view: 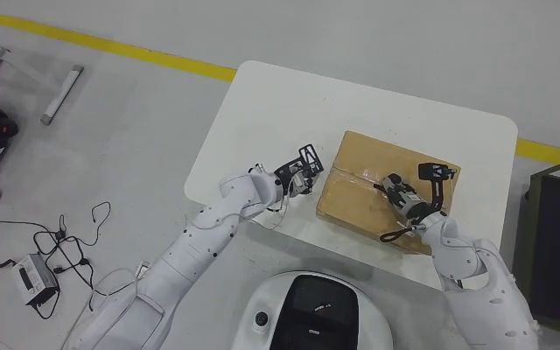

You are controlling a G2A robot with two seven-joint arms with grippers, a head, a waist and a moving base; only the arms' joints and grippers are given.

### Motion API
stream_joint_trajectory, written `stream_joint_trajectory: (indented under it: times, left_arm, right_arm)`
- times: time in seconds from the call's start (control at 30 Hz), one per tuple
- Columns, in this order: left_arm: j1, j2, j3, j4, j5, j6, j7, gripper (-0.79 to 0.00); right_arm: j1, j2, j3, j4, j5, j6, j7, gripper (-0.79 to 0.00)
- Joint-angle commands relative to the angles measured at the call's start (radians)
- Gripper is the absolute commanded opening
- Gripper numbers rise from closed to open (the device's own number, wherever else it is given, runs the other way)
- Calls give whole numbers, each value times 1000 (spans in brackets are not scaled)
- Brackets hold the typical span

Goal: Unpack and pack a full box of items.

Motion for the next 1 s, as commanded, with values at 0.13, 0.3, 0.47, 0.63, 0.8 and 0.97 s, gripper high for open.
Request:
stream_joint_trajectory:
  times: [0.13,0.3,0.47,0.63,0.8,0.97]
  left_arm:
    - [18,5,-16,-19,33,13,22,-785]
    - [18,4,-27,-3,-9,-7,19,-600]
    - [19,3,-38,4,-45,-17,27,-372]
    - [10,-2,-30,32,-64,-20,33,-416]
    - [-11,-10,-18,67,-68,-8,44,-468]
    - [-23,-16,-11,88,-89,-10,49,-502]
  right_arm:
    - [0,-1,0,-1,-3,1,4,-785]
    - [0,-2,1,-5,-2,3,2,-785]
    - [-2,-2,3,-10,-4,3,3,-785]
    - [3,-4,-1,-10,-5,6,3,-785]
    - [2,-4,-1,-12,-7,6,4,-785]
    - [1,-5,-1,-10,-9,8,3,-785]
